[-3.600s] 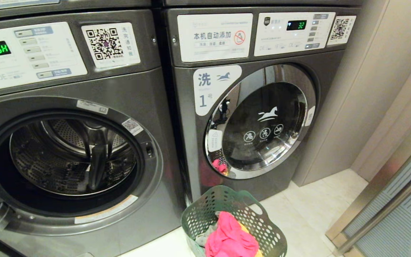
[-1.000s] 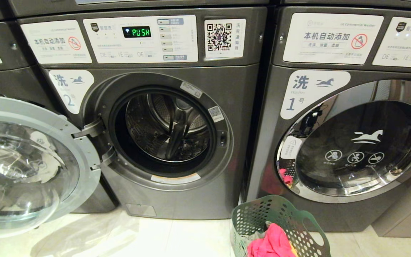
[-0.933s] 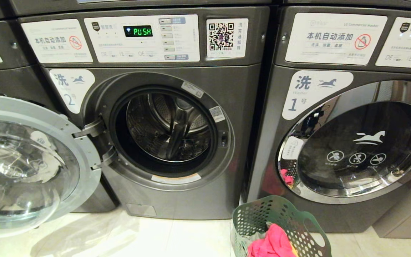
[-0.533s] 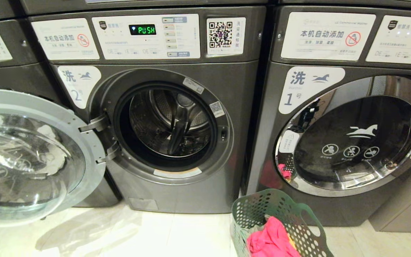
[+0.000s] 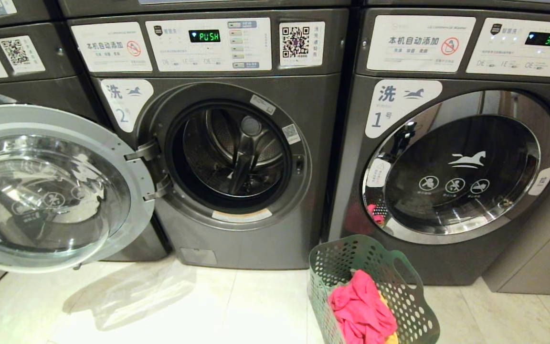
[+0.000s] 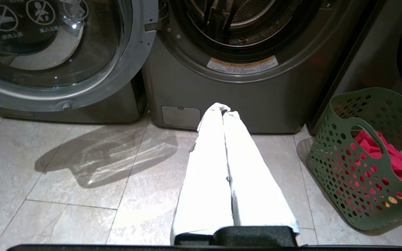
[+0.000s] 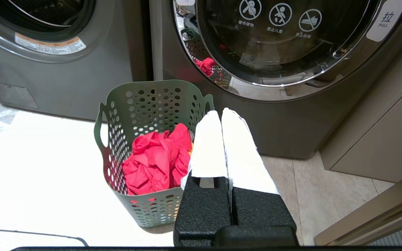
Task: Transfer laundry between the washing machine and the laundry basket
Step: Close the washing machine door with the left hand
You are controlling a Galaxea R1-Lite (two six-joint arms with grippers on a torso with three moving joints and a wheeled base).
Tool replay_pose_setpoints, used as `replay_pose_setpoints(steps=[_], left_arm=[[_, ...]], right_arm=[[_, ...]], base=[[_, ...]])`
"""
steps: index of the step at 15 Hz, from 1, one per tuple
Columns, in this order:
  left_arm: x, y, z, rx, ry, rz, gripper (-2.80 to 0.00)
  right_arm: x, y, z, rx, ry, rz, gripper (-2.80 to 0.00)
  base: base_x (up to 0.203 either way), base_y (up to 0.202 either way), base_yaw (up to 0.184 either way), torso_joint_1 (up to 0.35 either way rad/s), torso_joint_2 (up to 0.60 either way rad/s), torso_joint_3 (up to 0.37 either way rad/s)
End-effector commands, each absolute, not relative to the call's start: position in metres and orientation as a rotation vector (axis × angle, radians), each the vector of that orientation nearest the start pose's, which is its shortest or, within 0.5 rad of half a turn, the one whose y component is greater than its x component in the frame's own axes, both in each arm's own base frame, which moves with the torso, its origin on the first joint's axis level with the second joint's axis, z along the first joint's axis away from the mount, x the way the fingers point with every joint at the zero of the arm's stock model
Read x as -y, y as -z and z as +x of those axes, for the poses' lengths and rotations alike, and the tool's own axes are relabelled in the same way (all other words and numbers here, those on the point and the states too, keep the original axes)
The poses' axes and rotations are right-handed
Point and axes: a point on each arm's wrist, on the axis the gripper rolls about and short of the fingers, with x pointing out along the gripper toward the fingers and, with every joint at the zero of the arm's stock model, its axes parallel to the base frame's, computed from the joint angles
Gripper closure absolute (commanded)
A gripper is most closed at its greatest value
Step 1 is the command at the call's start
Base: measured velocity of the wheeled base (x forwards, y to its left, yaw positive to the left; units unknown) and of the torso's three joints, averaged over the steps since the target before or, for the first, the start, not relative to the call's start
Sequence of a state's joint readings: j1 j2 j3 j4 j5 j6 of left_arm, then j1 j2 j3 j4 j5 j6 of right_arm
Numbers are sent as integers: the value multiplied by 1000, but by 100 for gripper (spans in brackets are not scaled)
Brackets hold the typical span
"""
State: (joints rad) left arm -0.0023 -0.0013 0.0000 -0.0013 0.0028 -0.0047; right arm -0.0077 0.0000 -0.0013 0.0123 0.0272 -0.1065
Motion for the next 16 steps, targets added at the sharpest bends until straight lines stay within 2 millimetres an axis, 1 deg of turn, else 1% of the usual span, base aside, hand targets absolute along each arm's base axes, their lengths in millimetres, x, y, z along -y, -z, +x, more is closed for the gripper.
replay_pose_setpoints(steps=[1,4,5,6,7,8,9,10,11,13,14,15,16], left_arm=[[0,-76,-23,2,-2,-5,0],[0,-76,-23,2,-4,37,0],[0,-80,-24,26,-6,46,0],[0,-95,-28,70,-16,52,0],[-1,-118,-34,117,-30,59,0],[-1,-141,-36,126,-44,64,0],[-1,-165,-31,101,-66,66,0],[-2,-189,-20,55,-95,68,0],[-3,-215,0,1,-131,69,0],[-5,-266,54,-86,-213,53,0],[-9,-290,89,-114,-264,38,0],[-17,-314,130,-129,-321,22,0],[-30,-334,168,-125,-373,7,0]], right_arm=[[-1,-74,-23,-12,-21,-107,0],[-1,-74,-23,-12,-21,-110,0],[-1,-74,-23,-13,-21,-110,0],[-1,-74,-23,-11,-21,-110,0],[-1,-74,-23,-13,-19,-107,0],[-1,-75,-23,-12,-21,-106,0],[-1,-74,-23,-12,-21,-106,0],[-1,-75,-23,-11,-21,-105,0],[-1,-75,-23,-11,-21,-96,0],[-1,-75,-23,-9,-19,-48,0],[-1,-75,-23,-6,-19,-44,0],[-1,-75,-23,-6,-19,-44,0],[-1,-75,-23,-6,-19,-43,0]], base=[[0,0,0,0,0,0],[0,0,0,0,0,0],[0,0,0,0,0,0],[0,0,0,0,0,0],[0,0,0,0,0,0],[0,0,0,0,0,0],[0,0,0,0,0,0],[0,0,0,0,0,0],[0,0,0,0,0,0],[0,0,0,0,0,0],[0,0,0,0,0,0],[0,0,0,0,0,0],[0,0,0,0,0,0]])
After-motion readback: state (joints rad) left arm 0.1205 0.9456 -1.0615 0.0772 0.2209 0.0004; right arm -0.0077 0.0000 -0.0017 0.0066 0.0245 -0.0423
